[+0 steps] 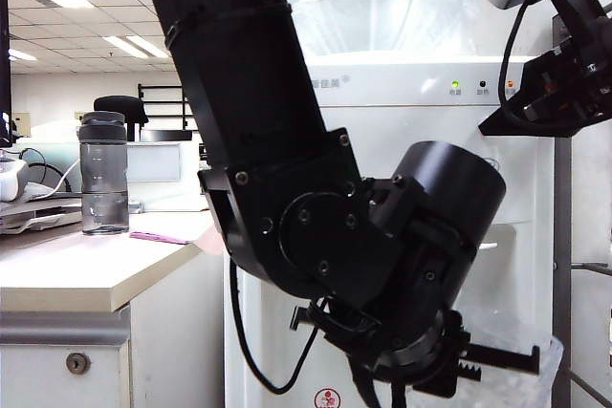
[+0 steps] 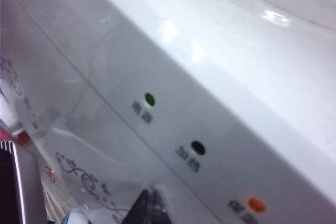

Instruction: Pick up the plastic mug from the left desk, go to the cold water outlet of the water dispenser, press the vertical switch to get some water, then put the mug back on the desk.

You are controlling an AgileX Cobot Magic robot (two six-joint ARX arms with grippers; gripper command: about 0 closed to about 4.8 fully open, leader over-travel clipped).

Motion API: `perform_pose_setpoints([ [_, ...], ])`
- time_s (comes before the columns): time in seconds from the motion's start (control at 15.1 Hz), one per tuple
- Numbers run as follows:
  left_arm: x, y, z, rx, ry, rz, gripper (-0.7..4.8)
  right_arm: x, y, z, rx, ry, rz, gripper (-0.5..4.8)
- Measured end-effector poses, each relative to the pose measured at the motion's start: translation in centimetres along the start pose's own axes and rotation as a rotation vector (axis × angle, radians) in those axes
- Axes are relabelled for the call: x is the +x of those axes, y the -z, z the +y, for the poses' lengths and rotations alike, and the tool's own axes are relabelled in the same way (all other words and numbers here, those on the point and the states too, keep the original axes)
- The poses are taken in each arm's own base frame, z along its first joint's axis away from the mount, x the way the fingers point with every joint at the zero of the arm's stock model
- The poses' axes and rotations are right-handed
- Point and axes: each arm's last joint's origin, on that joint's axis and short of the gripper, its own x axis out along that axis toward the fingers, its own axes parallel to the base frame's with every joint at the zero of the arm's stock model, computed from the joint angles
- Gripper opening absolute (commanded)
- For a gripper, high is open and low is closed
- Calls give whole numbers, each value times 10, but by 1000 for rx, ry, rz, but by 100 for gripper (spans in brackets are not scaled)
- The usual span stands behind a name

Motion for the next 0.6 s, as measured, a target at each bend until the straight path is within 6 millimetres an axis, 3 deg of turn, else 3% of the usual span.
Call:
perform_pose_setpoints([
  [0.6,-12,-19,-10,27,47,-97,-5,-13,4,-22,131,53,4,-1],
])
